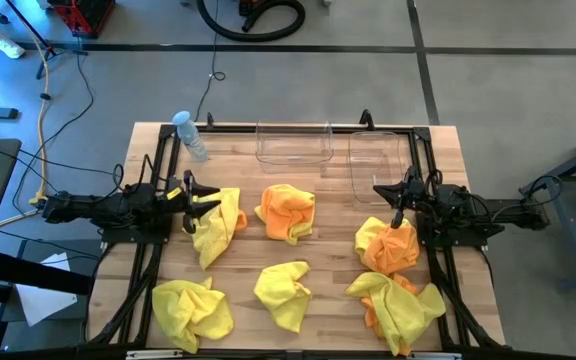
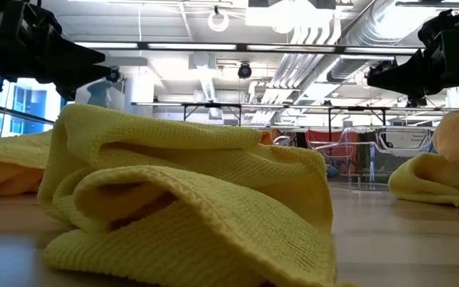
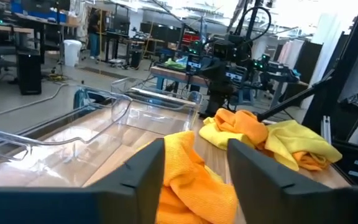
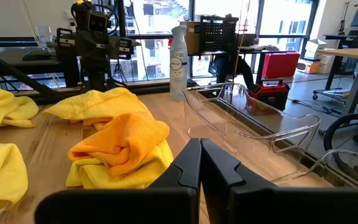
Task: Sort microfiber towel by color & place in baskets
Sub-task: Put the yellow microfiber towel into the left transparent bin
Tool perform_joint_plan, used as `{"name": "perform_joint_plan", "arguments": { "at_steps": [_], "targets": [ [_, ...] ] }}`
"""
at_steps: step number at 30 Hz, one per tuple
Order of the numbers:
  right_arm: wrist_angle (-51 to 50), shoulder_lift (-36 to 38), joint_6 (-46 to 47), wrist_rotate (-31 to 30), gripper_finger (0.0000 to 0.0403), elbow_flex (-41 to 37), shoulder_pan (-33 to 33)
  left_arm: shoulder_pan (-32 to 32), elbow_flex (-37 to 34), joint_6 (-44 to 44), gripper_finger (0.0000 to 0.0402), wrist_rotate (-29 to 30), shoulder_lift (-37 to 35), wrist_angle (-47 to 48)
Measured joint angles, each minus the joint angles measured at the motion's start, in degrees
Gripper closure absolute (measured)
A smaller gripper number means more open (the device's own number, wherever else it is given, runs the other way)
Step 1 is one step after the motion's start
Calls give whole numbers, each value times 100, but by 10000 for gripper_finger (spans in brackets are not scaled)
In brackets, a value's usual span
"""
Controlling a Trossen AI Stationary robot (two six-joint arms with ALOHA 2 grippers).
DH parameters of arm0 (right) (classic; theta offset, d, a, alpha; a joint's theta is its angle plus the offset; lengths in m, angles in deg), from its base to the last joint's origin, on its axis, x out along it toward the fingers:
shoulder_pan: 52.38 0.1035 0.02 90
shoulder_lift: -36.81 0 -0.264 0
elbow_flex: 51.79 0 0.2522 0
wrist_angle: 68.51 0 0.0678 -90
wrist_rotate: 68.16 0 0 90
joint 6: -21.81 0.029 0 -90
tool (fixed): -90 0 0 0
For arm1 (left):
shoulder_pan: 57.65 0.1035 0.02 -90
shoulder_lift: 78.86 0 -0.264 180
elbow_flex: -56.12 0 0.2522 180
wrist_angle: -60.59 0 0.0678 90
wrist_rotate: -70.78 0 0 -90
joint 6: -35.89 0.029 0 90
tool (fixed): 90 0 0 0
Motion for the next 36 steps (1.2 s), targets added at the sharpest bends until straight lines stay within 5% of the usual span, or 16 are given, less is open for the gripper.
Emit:
{"name": "perform_joint_plan", "arguments": {
  "at_steps": [11, 17, 24, 31, 36],
  "targets": [
    [0, 0, 0, 0, 402, 0, 1, -31, 554, 314, 218, 742, 493, -144],
    [-1, 0, 1, 0, 402, 0, 1, -31, 1600, 293, 220, 1053, 1916, 731],
    [-1, 0, 0, 0, 402, 0, 2, -31, 3401, -445, 220, 1035, 3995, 2943],
    [-1, 0, 1, 0, 402, 0, 1, -31, 4858, -1564, 220, 101, 5441, 5288],
    [-2, 0, 1, 0, 402, 0, 1, -31, 5029, -2110, 220, -692, 6081, 6158]
  ]
}}
